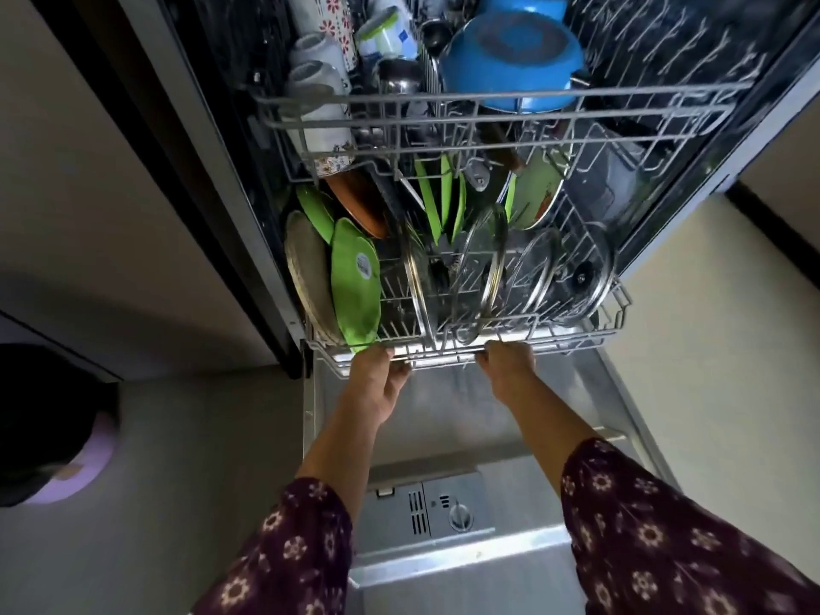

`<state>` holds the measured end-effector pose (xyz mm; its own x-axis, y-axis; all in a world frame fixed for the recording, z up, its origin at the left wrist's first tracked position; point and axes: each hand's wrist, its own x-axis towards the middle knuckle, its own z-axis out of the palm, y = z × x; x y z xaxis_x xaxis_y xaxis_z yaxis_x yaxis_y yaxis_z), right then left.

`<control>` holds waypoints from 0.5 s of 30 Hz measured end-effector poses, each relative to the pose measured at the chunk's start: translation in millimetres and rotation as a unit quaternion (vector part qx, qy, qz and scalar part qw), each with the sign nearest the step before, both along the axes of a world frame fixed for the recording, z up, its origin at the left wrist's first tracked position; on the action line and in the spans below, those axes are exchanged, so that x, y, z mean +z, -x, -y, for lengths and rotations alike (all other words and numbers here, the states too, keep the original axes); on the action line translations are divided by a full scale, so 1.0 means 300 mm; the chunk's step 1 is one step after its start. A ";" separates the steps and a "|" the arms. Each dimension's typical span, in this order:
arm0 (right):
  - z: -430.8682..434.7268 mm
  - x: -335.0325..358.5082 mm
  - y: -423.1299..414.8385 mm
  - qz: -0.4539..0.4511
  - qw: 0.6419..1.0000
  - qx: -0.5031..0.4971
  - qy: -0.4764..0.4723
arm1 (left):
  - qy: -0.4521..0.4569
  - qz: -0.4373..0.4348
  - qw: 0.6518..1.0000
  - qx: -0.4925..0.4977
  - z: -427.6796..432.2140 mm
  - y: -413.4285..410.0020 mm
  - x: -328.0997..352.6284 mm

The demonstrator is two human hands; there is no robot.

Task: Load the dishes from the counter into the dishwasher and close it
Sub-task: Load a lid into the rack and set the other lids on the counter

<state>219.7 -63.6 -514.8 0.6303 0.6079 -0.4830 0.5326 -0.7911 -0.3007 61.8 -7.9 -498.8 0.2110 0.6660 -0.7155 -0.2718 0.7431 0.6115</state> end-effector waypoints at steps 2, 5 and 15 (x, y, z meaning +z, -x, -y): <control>-0.044 -0.026 -0.025 -0.004 1.000 -0.026 0.013 | -0.017 -0.005 1.000 -0.013 -0.034 -0.014 -0.008; -0.135 -0.071 -0.055 -0.038 0.994 -0.067 -0.076 | -0.031 0.008 0.999 -0.017 -0.083 -0.034 -0.026; -0.311 -0.070 -0.142 0.137 0.985 0.100 0.027 | -0.061 0.004 0.998 -0.034 -0.238 -0.091 -0.038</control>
